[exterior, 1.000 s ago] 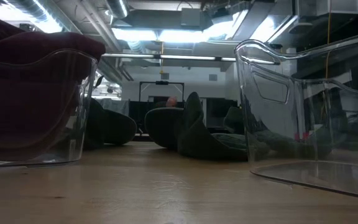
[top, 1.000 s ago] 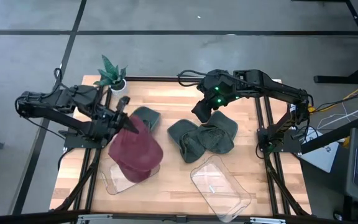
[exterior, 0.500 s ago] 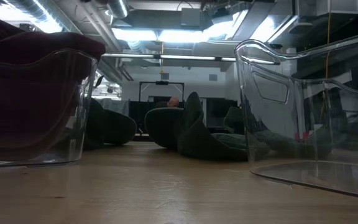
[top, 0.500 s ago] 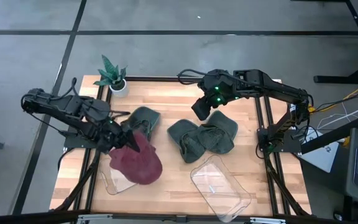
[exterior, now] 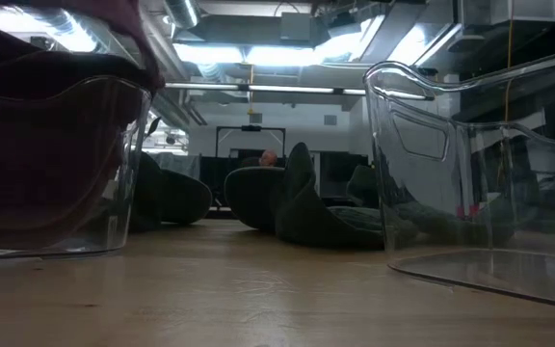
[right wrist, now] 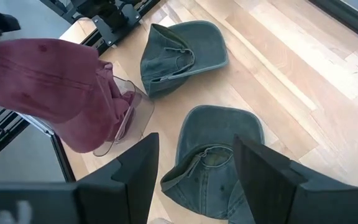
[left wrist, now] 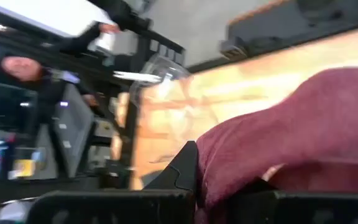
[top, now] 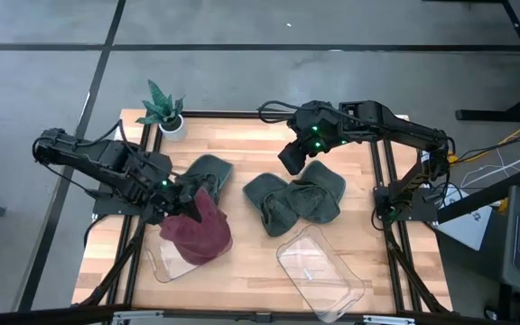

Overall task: Pick & Place hat
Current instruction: Put the red cap into the left transparent bin

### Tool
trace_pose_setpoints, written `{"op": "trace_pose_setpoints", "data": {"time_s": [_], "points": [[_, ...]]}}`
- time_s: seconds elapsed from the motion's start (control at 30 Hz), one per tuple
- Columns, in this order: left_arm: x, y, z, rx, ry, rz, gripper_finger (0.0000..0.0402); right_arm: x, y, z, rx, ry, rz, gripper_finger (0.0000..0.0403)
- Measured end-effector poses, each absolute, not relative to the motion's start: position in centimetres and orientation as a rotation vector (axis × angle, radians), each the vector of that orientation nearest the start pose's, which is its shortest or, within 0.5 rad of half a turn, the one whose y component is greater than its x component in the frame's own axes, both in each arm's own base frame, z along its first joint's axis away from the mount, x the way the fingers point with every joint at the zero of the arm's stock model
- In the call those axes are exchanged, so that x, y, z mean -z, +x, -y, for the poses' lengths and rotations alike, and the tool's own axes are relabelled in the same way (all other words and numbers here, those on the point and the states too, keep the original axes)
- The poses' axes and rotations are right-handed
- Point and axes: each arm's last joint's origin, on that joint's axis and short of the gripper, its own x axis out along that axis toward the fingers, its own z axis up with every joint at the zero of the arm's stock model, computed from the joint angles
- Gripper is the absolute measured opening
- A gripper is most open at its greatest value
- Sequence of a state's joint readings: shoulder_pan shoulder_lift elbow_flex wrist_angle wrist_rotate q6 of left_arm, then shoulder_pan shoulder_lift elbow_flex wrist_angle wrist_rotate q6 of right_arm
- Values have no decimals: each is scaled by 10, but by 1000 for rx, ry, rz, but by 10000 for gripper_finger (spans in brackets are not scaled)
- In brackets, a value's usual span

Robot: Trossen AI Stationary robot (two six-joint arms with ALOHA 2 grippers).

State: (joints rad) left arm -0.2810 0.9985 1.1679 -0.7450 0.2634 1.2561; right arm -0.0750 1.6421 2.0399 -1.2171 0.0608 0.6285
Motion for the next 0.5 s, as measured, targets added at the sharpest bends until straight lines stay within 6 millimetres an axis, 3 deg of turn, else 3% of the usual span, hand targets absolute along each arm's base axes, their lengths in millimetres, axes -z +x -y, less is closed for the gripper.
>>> {"op": "trace_pose_setpoints", "data": {"time_s": [0.2,0.5], "points": [[-361,181,60,908,1223,-264,5,-446,307,25,382,597,-752,205],[-358,174,75,1010,1179,-265,5,-446,306,26,437,593,-732,205]]}}
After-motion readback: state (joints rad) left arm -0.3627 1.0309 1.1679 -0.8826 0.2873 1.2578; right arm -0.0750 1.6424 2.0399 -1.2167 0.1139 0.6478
